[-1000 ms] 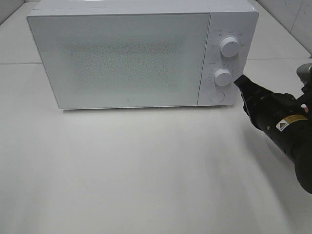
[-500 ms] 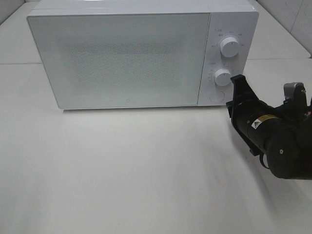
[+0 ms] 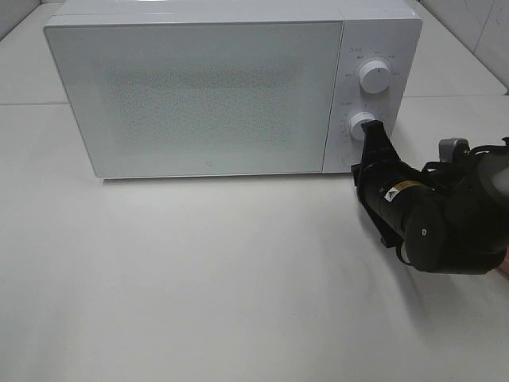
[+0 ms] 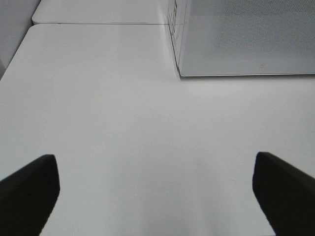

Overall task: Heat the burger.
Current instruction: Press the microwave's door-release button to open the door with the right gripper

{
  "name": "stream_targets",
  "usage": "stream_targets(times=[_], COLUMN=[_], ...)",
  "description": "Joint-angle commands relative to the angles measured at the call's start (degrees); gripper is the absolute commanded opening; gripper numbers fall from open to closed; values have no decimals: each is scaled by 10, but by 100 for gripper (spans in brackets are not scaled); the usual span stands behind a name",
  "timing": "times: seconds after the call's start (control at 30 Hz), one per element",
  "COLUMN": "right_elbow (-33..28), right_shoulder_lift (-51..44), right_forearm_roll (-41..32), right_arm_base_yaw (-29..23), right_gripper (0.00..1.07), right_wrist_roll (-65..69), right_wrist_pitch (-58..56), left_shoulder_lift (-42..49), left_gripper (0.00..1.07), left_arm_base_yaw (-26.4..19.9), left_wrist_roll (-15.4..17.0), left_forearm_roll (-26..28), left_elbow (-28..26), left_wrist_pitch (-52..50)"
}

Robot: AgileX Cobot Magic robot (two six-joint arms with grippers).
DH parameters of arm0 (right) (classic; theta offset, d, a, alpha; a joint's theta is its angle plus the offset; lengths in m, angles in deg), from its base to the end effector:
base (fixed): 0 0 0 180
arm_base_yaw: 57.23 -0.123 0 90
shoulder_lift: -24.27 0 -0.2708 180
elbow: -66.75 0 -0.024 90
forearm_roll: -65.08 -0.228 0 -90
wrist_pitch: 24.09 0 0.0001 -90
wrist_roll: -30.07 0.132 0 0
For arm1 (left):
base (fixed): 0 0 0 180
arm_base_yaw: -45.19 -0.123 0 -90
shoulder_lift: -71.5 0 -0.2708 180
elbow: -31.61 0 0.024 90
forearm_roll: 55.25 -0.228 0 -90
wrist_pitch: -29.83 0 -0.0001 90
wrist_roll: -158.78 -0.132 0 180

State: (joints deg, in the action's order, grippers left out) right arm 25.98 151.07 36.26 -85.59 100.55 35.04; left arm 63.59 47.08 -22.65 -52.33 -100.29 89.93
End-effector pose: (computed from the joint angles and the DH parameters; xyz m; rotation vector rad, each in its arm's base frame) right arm 0.3306 0.1164 0.0775 1.2290 1.6149 0.9075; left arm 0.0256 -0.0067 0.2496 0.0609 2.0252 -0.0659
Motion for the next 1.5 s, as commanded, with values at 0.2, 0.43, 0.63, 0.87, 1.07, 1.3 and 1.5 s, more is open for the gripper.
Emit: stream_targets(times=[0.2, 0.43, 0.63, 0.87, 1.07, 1.3, 1.5], right_elbow=[40, 63, 62, 80, 84, 85, 92], right_shoulder_lift=[12, 14, 16, 28, 28, 28, 28], right_forearm_roll=[-6, 26, 26, 36, 22, 10, 9], right_arm_base_yaw=[13, 34, 34, 36, 36, 36, 36], right_gripper=[0, 0, 0, 0, 0, 0, 0], right_wrist_roll=[1, 2, 13, 22, 17, 15, 17], right_wrist_pitch=[-15, -42, -42, -53, -41, -15, -3], left_shoulder_lift=[9, 9, 9, 9, 9, 9, 9], left_gripper=[100, 100, 100, 100, 100, 100, 100], left_arm_base_yaw=[0, 0, 0, 0, 0, 0, 0], left_wrist_roll=[-1, -1, -1, -1, -1, -1, -1], left_forearm_roll=[4, 4, 4, 4, 4, 4, 4], left_elbow=[1, 1, 1, 1, 1, 1, 1], left_wrist_pitch=[-8, -8, -8, -8, -8, -8, -8])
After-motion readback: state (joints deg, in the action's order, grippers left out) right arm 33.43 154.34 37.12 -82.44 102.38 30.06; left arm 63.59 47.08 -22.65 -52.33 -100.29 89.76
